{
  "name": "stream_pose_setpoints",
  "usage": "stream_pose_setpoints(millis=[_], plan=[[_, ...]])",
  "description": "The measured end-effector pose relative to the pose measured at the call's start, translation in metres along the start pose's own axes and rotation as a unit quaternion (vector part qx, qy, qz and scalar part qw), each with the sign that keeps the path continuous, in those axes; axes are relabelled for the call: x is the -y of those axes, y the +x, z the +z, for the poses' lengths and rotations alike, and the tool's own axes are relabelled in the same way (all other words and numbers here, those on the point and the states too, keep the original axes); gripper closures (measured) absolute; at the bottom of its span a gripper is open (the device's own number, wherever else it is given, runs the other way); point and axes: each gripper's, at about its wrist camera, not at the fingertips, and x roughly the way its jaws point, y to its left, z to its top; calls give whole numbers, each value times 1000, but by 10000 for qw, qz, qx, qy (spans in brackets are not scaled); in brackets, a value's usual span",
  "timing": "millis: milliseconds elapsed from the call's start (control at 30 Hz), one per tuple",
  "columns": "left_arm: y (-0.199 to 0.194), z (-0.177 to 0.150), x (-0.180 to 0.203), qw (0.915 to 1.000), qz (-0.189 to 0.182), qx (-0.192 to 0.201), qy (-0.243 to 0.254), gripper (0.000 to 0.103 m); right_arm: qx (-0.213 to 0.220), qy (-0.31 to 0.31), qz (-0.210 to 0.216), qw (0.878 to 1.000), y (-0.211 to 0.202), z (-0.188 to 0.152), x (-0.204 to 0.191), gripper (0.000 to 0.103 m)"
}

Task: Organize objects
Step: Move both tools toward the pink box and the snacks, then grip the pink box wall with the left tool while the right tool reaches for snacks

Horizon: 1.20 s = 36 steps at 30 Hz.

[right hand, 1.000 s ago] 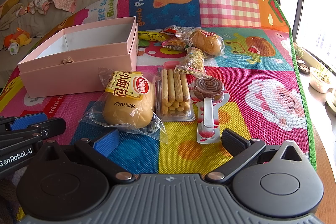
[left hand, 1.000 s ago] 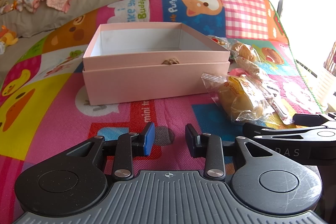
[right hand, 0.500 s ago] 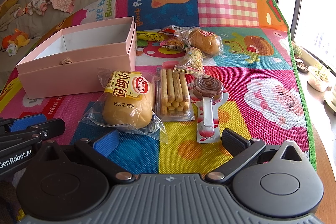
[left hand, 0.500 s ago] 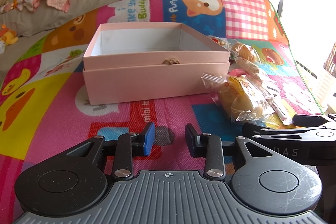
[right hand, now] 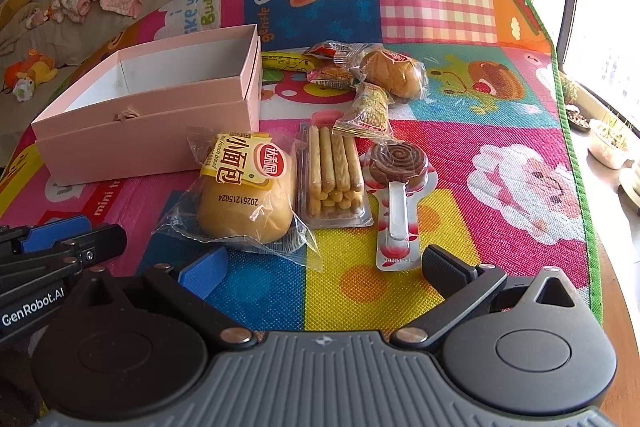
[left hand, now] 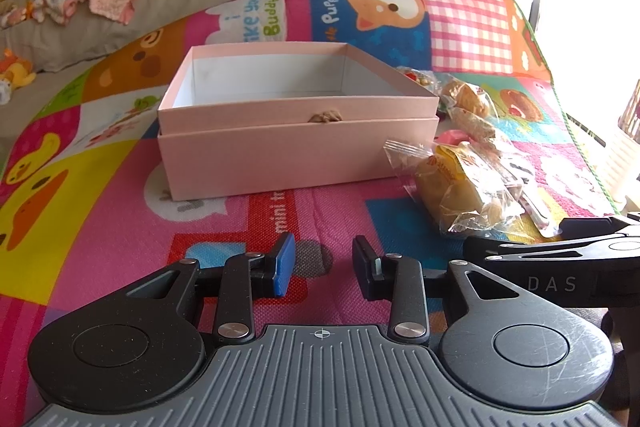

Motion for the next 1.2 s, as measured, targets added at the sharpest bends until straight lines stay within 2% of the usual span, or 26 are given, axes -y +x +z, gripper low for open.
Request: stream_pose_setpoints(millis=[100,167,233,267,400,567,733,900,1000,1200], plan=[[0,-1,-2,10000,-45,9,-57,66,-236,-175,206,9994,0,5,4,0],[0,-1,-3,9999,-76,16,-100,66,-192,101,258,9994,-2,4,9,0],[0,-1,-6,9998,-120,22,-159,66,-208,-114,60,9997,-1,3,0,0],[0,-1,-7,9997,-136,25,-184,66,-286,-19,5,9996,-2,5,0,0],[-1,-2,-8,9996,-164,34,-228,67,-428,0,-22,9991,-1,8,0,0],[-2,-2,-6,9998,-116,18,-157,68,-584,-247,188,9978,-1,10,3,0],[-10,7,-20,9991,-118,-274,-301,68,-929,-484,641,9924,-7,16,8,0],[-38,28,-46,9987,-155,-212,-447,68,-311,-562,615,9960,-39,30,20,0],[-45,52,-62,9987,-5,-54,-502,68,73,-606,700,9957,-57,49,26,0],[-6,112,-97,9977,324,-98,-583,68,529,-721,595,9942,-65,97,25,0]])
